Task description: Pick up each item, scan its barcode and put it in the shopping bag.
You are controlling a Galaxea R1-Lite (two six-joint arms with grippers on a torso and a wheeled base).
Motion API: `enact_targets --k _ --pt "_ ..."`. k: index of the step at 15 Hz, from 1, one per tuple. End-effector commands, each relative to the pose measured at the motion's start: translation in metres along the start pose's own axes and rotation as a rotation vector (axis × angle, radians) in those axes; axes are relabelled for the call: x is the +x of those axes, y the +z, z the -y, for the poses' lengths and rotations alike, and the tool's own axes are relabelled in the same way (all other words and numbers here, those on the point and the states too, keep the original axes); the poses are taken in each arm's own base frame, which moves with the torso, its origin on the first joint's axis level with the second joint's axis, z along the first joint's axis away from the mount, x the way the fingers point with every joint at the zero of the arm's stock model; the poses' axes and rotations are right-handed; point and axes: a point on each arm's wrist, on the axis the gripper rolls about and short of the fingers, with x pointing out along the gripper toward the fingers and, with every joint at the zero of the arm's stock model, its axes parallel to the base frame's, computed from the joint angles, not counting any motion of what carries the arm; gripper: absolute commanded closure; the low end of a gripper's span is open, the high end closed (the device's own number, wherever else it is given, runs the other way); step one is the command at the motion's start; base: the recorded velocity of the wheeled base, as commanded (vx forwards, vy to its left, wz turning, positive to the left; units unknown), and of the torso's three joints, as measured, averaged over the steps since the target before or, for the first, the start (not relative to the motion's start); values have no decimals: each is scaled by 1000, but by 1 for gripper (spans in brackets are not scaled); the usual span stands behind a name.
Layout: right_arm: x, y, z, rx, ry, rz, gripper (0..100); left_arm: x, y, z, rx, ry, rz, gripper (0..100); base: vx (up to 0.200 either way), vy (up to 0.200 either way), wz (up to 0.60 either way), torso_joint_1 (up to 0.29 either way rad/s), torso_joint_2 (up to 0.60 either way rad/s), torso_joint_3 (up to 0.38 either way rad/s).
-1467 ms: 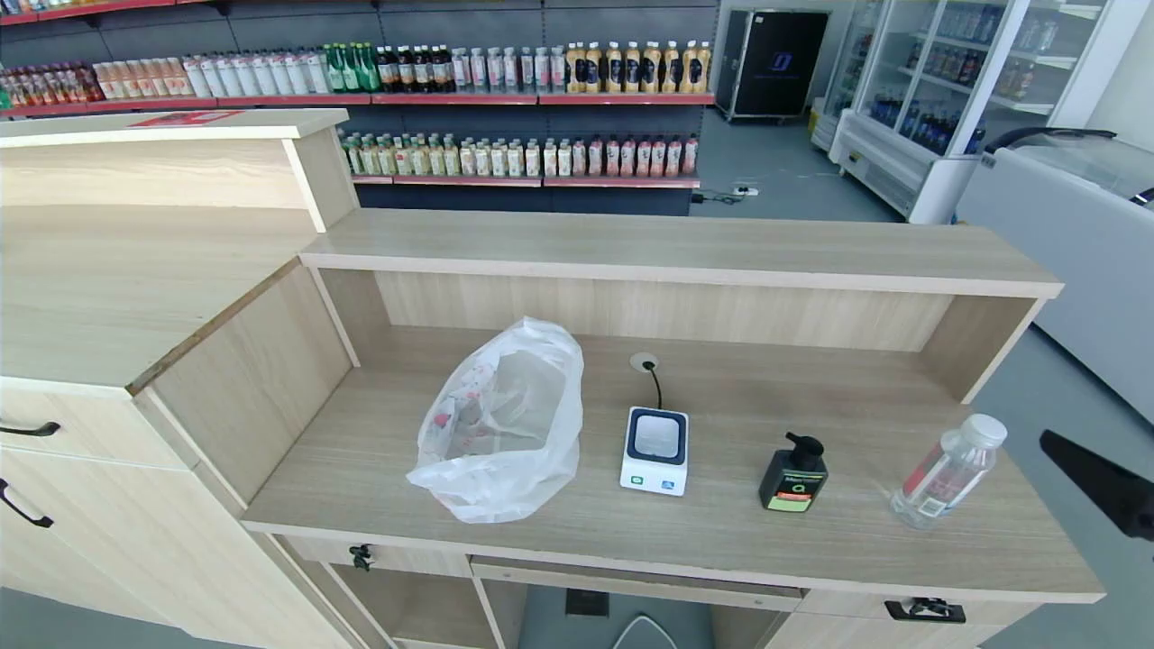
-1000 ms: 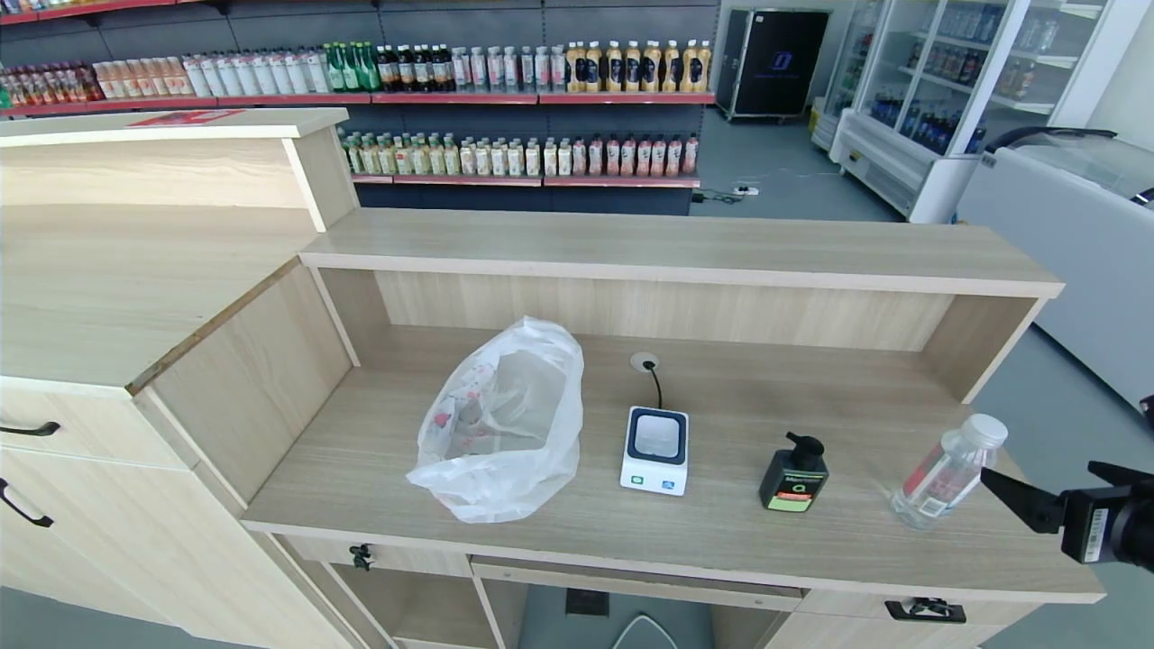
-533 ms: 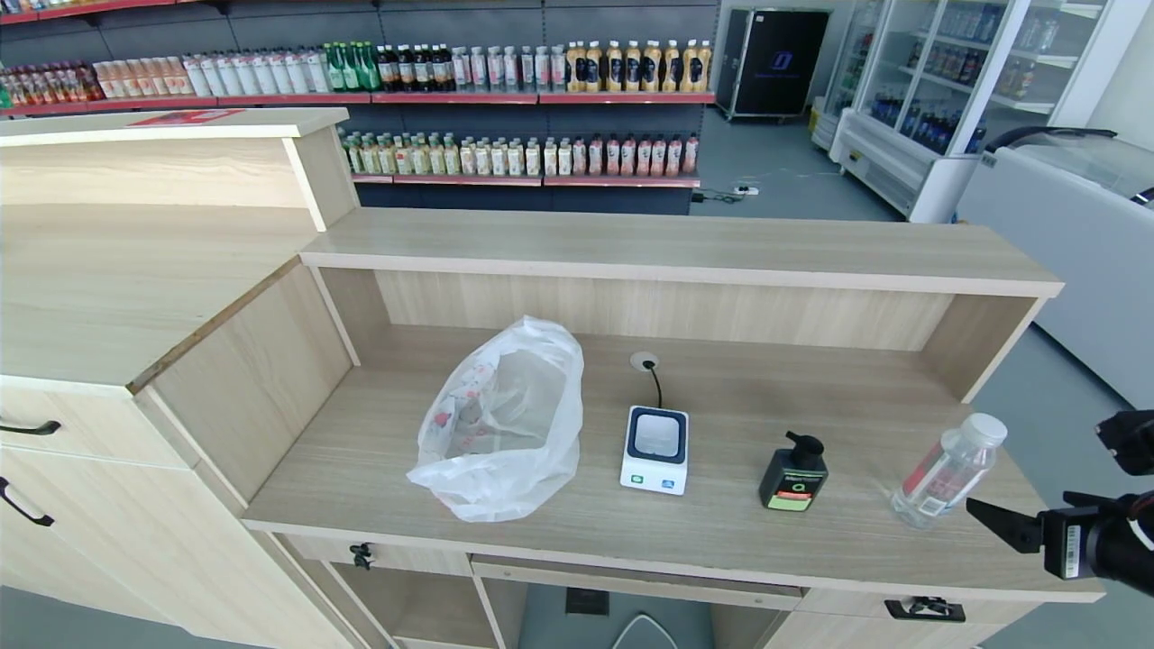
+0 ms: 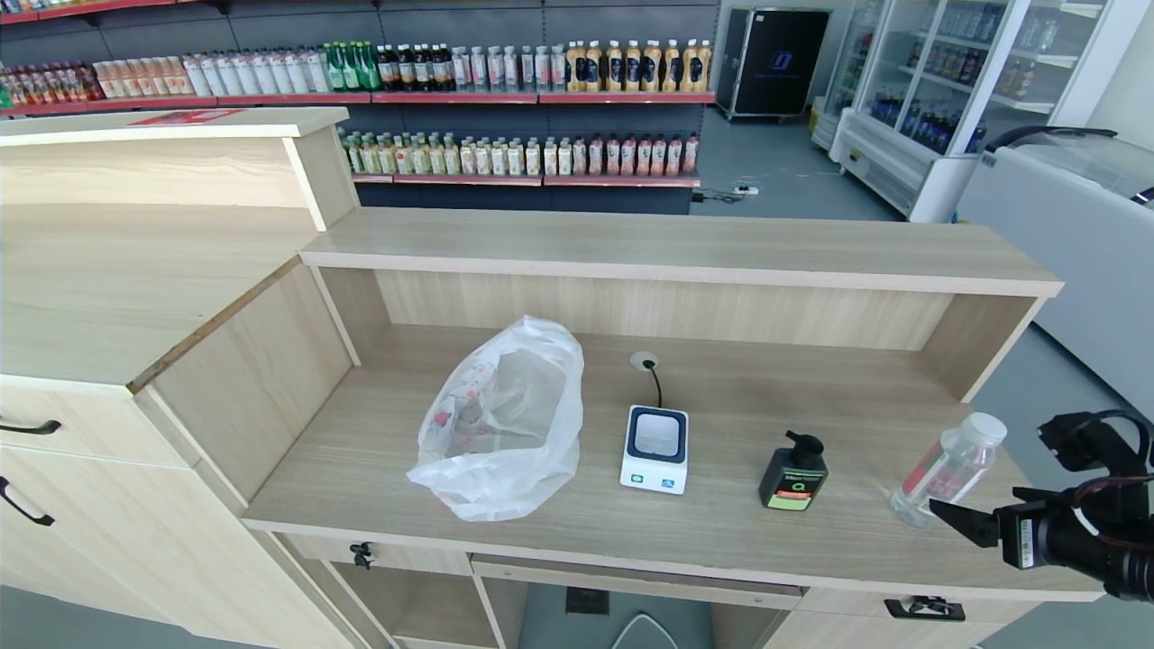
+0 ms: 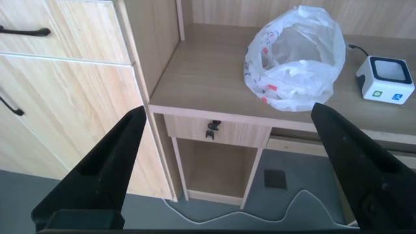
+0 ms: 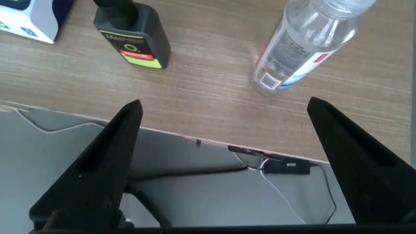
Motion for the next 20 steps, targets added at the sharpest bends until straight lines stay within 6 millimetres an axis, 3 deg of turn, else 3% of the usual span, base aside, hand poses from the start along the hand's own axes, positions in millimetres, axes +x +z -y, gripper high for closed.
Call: enact_targets --k 1,11,20 --pt "17 -12 2 6 61 -54 0 0 0 0 0 1 0 0 0 0 0 0 0 0" --pt "68 -9 15 -67 234 15 0 0 0 0 0 1 0 0 0 0 0 0 0 0" --pt "91 -19 14 -101 373 50 0 0 0 0 0 1 0 0 0 0 0 0 0 0"
